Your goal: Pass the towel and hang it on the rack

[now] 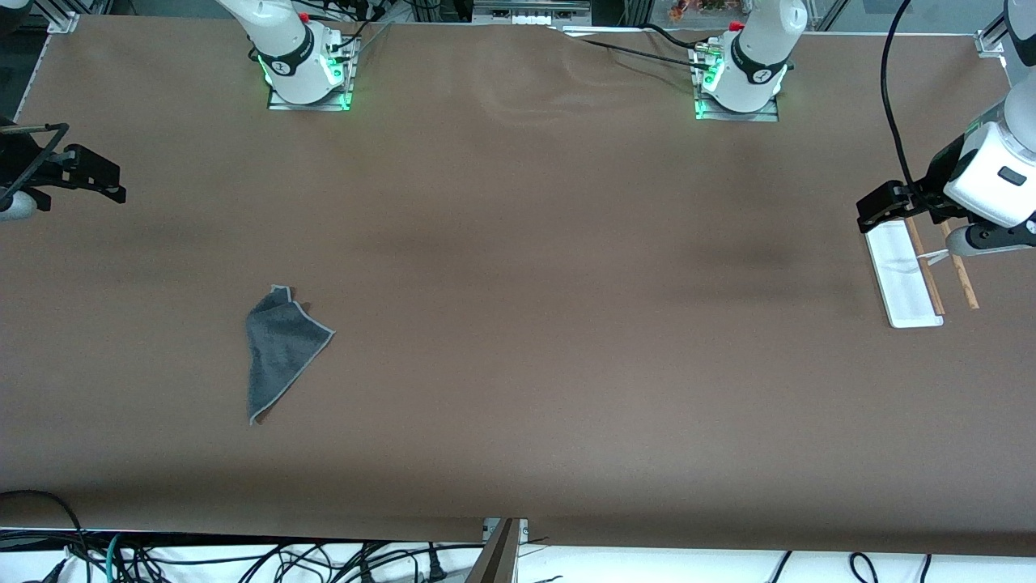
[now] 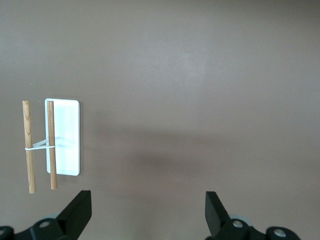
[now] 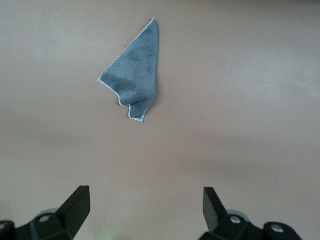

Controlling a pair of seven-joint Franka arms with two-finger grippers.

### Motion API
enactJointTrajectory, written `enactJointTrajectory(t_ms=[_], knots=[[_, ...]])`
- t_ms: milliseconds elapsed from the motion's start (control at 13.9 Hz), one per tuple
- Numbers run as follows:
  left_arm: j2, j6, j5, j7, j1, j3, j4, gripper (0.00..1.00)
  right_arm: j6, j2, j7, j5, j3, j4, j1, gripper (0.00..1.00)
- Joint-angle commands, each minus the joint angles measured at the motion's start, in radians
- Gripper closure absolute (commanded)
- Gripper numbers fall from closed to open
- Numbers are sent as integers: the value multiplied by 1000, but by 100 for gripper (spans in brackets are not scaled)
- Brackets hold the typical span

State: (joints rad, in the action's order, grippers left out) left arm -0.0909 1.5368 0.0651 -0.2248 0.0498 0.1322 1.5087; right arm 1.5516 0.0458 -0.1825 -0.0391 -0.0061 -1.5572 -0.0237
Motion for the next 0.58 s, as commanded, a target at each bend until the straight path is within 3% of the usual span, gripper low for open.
enactJointTrajectory(t_ms=[0,503], knots=[[-12,-12,-4,7,-2,0,-30,0,-2,8,-11,7,3,20,10,0],[-12,-11,-5,7,-1,-3,-30,0,1,23,-18,8,2,48,10,0]])
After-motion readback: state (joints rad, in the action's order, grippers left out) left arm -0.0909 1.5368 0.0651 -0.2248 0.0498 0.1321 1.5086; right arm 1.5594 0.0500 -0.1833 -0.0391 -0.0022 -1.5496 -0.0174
